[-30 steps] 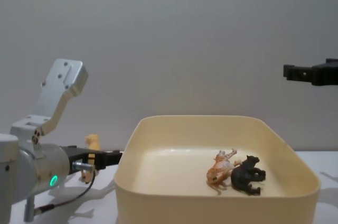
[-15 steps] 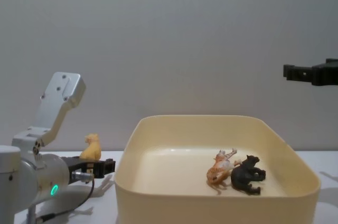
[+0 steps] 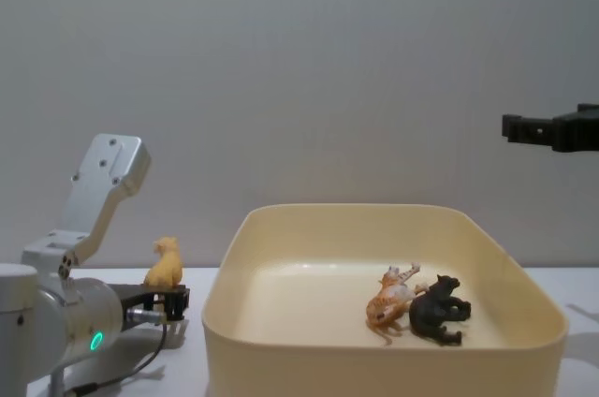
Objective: Pick up the toy alternately with two hands and place it into the central storage box.
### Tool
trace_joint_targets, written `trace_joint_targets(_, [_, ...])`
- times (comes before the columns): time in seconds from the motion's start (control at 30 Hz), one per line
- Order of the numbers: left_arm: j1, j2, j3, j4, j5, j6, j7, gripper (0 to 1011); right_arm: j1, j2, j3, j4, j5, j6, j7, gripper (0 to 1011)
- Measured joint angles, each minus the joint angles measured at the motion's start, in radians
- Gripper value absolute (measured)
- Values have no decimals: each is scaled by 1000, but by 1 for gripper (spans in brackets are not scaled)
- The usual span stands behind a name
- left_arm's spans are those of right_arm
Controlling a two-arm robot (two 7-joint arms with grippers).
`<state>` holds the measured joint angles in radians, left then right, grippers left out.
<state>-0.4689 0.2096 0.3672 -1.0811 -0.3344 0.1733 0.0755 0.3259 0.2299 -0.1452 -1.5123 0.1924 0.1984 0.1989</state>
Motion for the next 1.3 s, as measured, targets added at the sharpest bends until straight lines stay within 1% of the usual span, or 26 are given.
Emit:
trace_joint_targets(0.27, [-1, -1, -1, 1, 0, -1, 0, 327, 0, 0, 0, 0, 0, 0, 0, 1001])
trace_joint_targets(0.43, [4, 0, -2, -19, 8, 4, 21, 327, 0, 0, 0, 0, 0, 0, 0, 1001])
trace_joint_targets(0.63, [15, 7, -6, -79, 32, 12, 62, 327, 0, 0, 0, 0, 0, 0, 0, 1001])
trace_joint_targets(0.77, [21, 13, -9, -117, 47, 15, 73, 327, 0, 0, 0, 0, 0, 0, 0, 1001])
trace_joint_targets(0.8, [24, 17, -11, -140, 54, 17, 76, 327, 0, 0, 0, 0, 0, 0, 0, 1001])
trace_joint_targets(0.87, [27, 20, -13, -159, 60, 18, 76, 327, 0, 0, 0, 0, 0, 0, 0, 1001])
trace_joint_targets(0.97, [33, 27, -16, -196, 69, 22, 72, 327, 0, 0, 0, 0, 0, 0, 0, 1001])
trace_joint_targets(1.1, [40, 37, -20, -251, 79, 32, 43, 327, 0, 0, 0, 0, 0, 0, 0, 1001])
trace_joint_targets(1.17, [41, 38, -21, -256, 80, 34, 37, 327, 0, 0, 0, 0, 0, 0, 0, 1001])
trace_joint_targets(1.2, [43, 42, -22, -281, 82, 41, 18, 327, 0, 0, 0, 0, 0, 0, 0, 1001])
trace_joint_targets(1.27, [44, 44, -23, -297, 83, 47, 2, 327, 0, 0, 0, 0, 0, 0, 0, 1001])
trace_joint_targets(1.3, [45, 46, -23, -309, 85, 54, -16, 327, 0, 0, 0, 0, 0, 0, 0, 1001])
